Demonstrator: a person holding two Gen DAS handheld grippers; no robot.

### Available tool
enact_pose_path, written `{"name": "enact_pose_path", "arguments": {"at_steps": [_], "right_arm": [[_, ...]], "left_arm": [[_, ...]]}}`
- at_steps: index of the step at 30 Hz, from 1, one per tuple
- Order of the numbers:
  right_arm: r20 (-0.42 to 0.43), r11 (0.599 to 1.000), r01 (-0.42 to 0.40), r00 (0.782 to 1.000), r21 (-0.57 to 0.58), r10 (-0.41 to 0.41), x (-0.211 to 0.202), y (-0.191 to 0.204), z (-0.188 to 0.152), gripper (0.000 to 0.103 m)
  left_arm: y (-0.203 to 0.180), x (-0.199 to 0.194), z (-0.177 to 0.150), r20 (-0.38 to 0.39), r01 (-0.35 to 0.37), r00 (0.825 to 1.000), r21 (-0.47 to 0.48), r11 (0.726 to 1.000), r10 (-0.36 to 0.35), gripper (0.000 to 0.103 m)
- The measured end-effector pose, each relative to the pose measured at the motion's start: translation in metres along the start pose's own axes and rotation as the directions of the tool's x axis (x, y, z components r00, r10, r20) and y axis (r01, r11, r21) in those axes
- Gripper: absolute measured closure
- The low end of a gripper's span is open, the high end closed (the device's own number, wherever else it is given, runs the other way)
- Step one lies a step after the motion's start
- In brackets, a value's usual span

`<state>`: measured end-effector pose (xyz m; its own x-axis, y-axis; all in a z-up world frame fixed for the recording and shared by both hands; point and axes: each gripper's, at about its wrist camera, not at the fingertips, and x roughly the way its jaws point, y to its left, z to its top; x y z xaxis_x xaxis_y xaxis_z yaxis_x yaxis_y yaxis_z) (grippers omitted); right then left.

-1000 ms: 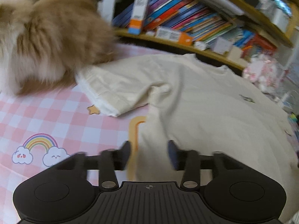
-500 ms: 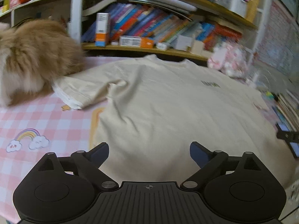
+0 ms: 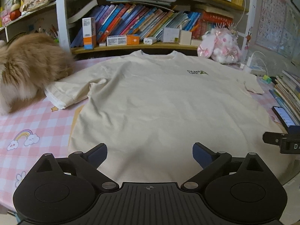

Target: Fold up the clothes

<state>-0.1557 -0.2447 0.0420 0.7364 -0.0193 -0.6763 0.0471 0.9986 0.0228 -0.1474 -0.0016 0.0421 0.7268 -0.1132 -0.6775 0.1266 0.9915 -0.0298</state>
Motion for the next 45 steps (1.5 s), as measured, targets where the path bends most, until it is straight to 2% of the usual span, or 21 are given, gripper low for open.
{"name": "enact_pose_path", "arguments": {"at_steps": [5,9,17,24,27,30,32,34,38,43,45], "right_arm": [[-0.003,0.999,-0.033,0.999,-0.010,0.033,0.002,-0.012,-0.005,0.000],[-0.028,0.999,-0.045,0.999,-0.006,0.045,0.005,-0.018,-0.009,0.000],[-0.037,1.000,0.009,0.999,0.021,-0.008,0.010,-0.008,-0.005,0.000],[-0.052,0.996,0.064,0.997,0.059,-0.061,0.017,0.009,-0.001,0.000],[-0.038,0.994,0.088,0.996,0.063,-0.086,0.015,0.030,0.004,0.000],[-0.029,0.993,0.105,0.994,0.049,-0.104,0.016,0.057,0.007,0.000],[-0.028,0.992,0.117,0.993,0.038,-0.116,0.017,0.075,0.007,0.000],[-0.021,0.992,0.126,0.992,0.027,-0.126,0.017,0.090,0.007,0.000],[-0.018,0.988,0.152,0.988,0.030,-0.151,0.015,0.102,0.007,0.000],[-0.017,0.982,0.184,0.983,0.038,-0.184,0.013,0.115,0.007,0.000],[-0.017,0.979,0.197,0.980,0.042,-0.197,0.013,0.119,0.007,0.000]], "left_arm": [[-0.021,-0.003,-0.012,-0.045,-0.013,0.999,0.040,0.999,0.015,0.003],[-0.021,-0.003,-0.011,-0.047,-0.039,0.998,0.012,0.999,0.039,0.003],[-0.014,0.008,-0.007,-0.063,-0.014,0.998,0.034,0.999,0.016,0.003],[0.038,0.023,0.005,-0.053,0.027,0.998,0.012,1.000,-0.026,0.003],[0.072,0.032,0.015,-0.053,0.051,0.997,-0.044,0.998,-0.054,0.003],[0.114,0.045,0.023,-0.080,0.076,0.993,-0.165,0.983,-0.090,0.003],[0.144,0.053,0.026,-0.079,0.101,0.989,-0.285,0.953,-0.128,0.003],[0.174,0.060,0.028,-0.069,0.129,0.983,-0.412,0.902,-0.172,0.005],[0.220,0.079,0.028,-0.004,0.209,0.961,-0.647,0.733,-0.277,0.013],[0.246,0.111,0.029,0.058,0.249,0.939,-0.795,0.554,-0.339,0.031],[0.253,0.124,0.029,0.075,0.248,0.935,-0.836,0.489,-0.347,0.033]]}}
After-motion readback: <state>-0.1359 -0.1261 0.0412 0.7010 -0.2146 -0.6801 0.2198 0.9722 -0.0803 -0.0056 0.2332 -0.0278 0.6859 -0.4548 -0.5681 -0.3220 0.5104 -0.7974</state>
